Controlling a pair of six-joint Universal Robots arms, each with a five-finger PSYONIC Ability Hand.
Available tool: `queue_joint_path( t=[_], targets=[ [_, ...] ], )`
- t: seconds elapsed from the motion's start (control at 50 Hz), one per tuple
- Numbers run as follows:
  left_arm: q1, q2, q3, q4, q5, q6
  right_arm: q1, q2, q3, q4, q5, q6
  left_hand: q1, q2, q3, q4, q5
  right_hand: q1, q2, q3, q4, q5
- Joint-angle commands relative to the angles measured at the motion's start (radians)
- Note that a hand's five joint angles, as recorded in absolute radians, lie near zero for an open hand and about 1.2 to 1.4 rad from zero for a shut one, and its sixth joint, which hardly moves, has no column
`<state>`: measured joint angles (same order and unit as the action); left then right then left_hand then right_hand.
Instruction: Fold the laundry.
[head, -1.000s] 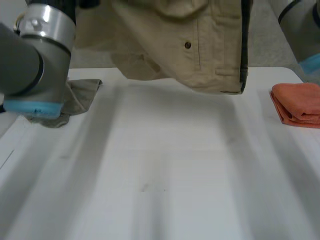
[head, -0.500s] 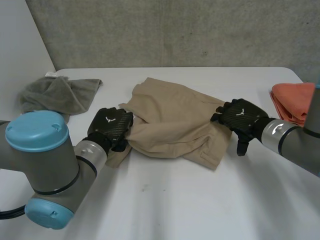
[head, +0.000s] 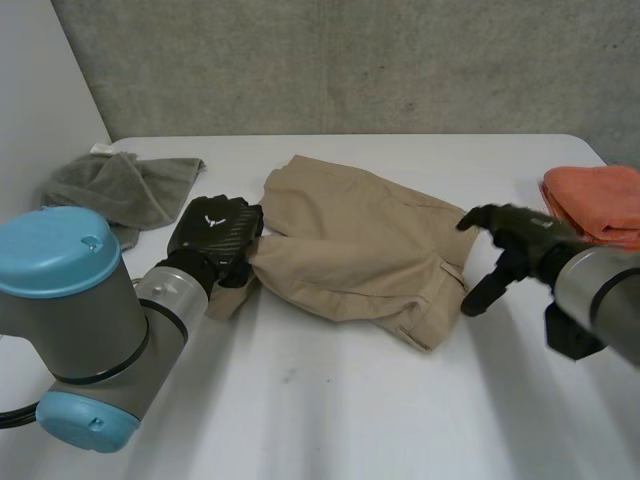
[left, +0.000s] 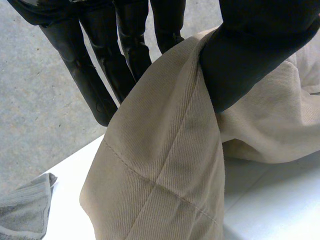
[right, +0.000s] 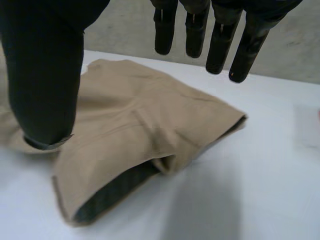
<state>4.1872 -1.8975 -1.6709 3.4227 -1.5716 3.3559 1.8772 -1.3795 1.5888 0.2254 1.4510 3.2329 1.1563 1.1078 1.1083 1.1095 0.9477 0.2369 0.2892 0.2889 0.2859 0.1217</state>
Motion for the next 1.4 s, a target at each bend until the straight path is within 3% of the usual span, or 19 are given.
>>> queue_joint_path(
  t=[0.02, 0.3, 0.42, 0.48, 0.52, 0.56, 0.7, 0.86, 1.02, 1.08, 1.24, 1.4],
  targets=[
    [0.002, 0.000, -0.003, 0.000, 0.001, -0.003, 0.132, 0.063, 0.049, -0.106, 0.075, 0.036, 0.099, 0.148, 0.147, 0.146, 0.134, 0.265, 0.213, 0.213, 0.216, 0.206],
    [0.001, 0.000, -0.007, 0.000, 0.002, -0.003, 0.231, 0.266, -0.003, -0.279, 0.227, 0.016, 0.088, 0.136, 0.136, 0.134, 0.122, 0.379, 0.327, 0.327, 0.330, 0.320],
    [0.005, -0.003, -0.006, 0.000, 0.001, -0.003, 0.257, 0.352, -0.041, -0.357, 0.276, -0.042, 0.094, 0.142, 0.142, 0.140, 0.128, 0.620, 0.567, 0.568, 0.571, 0.561],
    [0.007, -0.003, -0.004, -0.008, 0.001, -0.004, 0.258, 0.385, -0.072, -0.362, 0.302, -0.064, 0.102, 0.151, 0.150, 0.149, 0.136, 0.848, 0.796, 0.796, 0.799, 0.789],
    [0.008, 0.000, -0.004, -0.011, 0.001, -0.004, 0.251, 0.381, -0.081, -0.360, 0.319, -0.065, 0.111, 0.160, 0.159, 0.158, 0.145, 1.158, 1.106, 1.106, 1.109, 1.099],
    [0.008, 0.005, -0.004, -0.013, 0.001, -0.003, 0.244, 0.373, -0.084, -0.359, 0.322, -0.065, 0.120, 0.168, 0.168, 0.167, 0.154, 1.159, 1.107, 1.107, 1.110, 1.100],
    [0.010, 0.093, 0.000, -0.052, 0.002, -0.004, 0.231, 0.199, -0.069, -0.342, 0.241, -0.136, 0.132, 0.180, 0.180, 0.178, 0.166, 1.159, 1.107, 1.107, 1.110, 1.100],
    [0.008, 0.256, 0.031, -0.157, 0.007, 0.003, 0.103, -0.062, -0.150, -0.197, 0.066, -0.522, 0.143, 0.192, 0.191, 0.190, 0.178, 1.159, 1.107, 1.107, 1.110, 1.100],
    [0.010, 0.342, 0.115, -0.313, 0.013, 0.011, 0.105, -0.095, -0.318, 0.038, 0.049, -0.728, 0.146, 0.195, 0.194, 0.193, 0.181, 1.159, 1.107, 1.107, 1.110, 1.100],
    [0.013, 0.315, 0.146, -0.342, 0.013, 0.011, 0.103, -0.081, -0.352, 0.103, 0.043, -0.755, 0.143, 0.192, 0.191, 0.190, 0.178, 1.159, 1.107, 1.107, 1.110, 1.100],
    [0.013, 0.025, 0.273, -0.339, 0.010, 0.065, 0.114, 0.190, -0.451, 0.183, 0.042, -0.800, 0.135, 0.183, 0.183, 0.181, 0.169, 1.159, 1.107, 1.107, 1.110, 1.100],
    [0.016, -0.268, 0.565, -0.225, 0.005, 0.267, 0.117, 0.437, -0.682, 0.028, 0.072, -0.794, 0.152, 0.201, 0.200, 0.199, 0.186, 1.159, 1.107, 1.107, 1.110, 1.100]
  ],
)
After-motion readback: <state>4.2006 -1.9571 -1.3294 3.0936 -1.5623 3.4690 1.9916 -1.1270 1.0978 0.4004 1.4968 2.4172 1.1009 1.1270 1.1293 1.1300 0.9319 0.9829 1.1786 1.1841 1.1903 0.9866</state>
